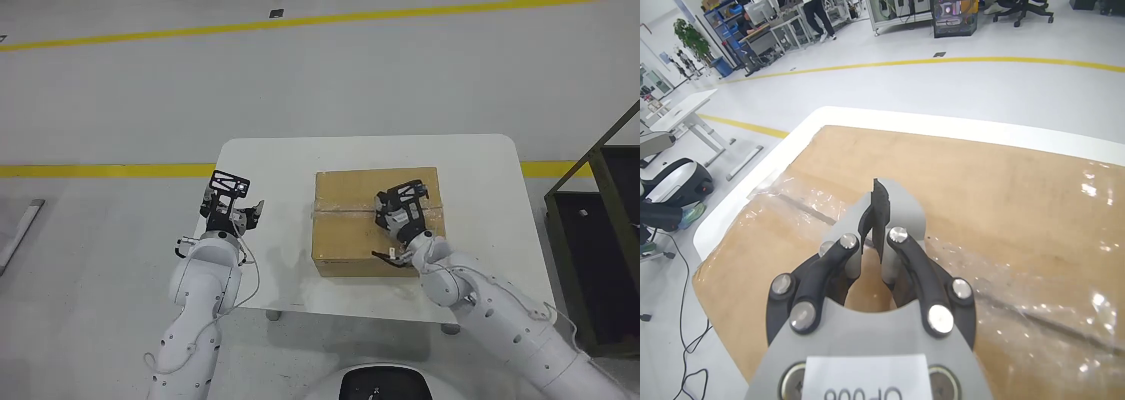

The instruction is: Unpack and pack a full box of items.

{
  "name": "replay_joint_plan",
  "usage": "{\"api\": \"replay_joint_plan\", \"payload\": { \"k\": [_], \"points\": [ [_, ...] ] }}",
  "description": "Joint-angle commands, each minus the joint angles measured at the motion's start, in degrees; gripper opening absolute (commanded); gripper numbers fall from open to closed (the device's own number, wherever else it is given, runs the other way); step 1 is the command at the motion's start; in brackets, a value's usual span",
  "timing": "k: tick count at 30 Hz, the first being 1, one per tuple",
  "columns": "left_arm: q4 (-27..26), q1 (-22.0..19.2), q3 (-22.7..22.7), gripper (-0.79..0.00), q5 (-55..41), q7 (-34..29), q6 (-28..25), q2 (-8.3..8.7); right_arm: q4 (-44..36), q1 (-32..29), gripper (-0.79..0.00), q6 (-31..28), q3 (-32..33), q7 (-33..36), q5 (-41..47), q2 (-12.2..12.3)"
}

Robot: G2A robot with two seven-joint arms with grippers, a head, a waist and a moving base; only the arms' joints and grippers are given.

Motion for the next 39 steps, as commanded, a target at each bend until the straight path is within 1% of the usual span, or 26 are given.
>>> {"api": "replay_joint_plan", "payload": {
  "k": [1, 7, 13, 18, 24, 28, 30, 32, 34, 39],
  "points": [
    [0.0, 0.0, 0.0, 0.000, 0.0, 0.0, 0.0, 0.00, -1.3, -1.2, -0.785, 0.0, 1.6, 0.8, -0.8, 0.4],
    [0.0, 0.0, 0.0, 0.000, 0.0, 0.0, 0.0, 0.00, -4.7, -5.2, -0.785, -0.4, 5.9, 3.4, -3.3, 1.5],
    [0.0, 0.0, 0.0, 0.000, 0.0, 0.0, 0.0, 0.00, -7.3, -8.5, -0.785, 0.2, 9.1, 3.7, -6.3, 2.1],
    [0.0, 0.0, 0.0, 0.000, 0.0, 0.0, 0.0, 0.00, -9.3, -10.8, -0.785, 0.0, 12.5, 4.4, -6.0, 2.5],
    [0.0, 0.0, 0.0, 0.000, 0.0, 0.0, 0.0, 0.00, -12.0, -14.0, -0.785, -1.0, 17.3, 6.1, -8.2, 3.4],
    [0.0, 0.0, 0.0, 0.000, 0.0, 0.0, 0.0, 0.00, -15.7, -16.3, -0.785, -1.4, 20.3, 6.0, -6.5, 3.7],
    [0.0, 0.0, 0.0, 0.000, 0.0, 0.0, 0.0, 0.00, -18.0, -16.3, -0.785, -5.0, 20.6, 5.7, -4.8, 3.7],
    [0.0, 0.0, 0.0, 0.000, 0.0, 0.0, 0.0, 0.00, -19.7, -15.5, -0.785, -8.4, 19.8, 5.9, -5.3, 3.7],
    [0.0, 0.0, 0.0, 0.000, 0.0, 0.0, 0.0, 0.00, -19.9, -14.1, -0.785, -10.2, 18.3, 5.9, -4.3, 3.4],
    [0.0, 0.0, 0.0, 0.000, 0.0, 0.0, 0.0, 0.00, -16.8, -6.8, -0.785, -11.8, 9.9, 4.7, -5.8, 1.7]
  ]
}}
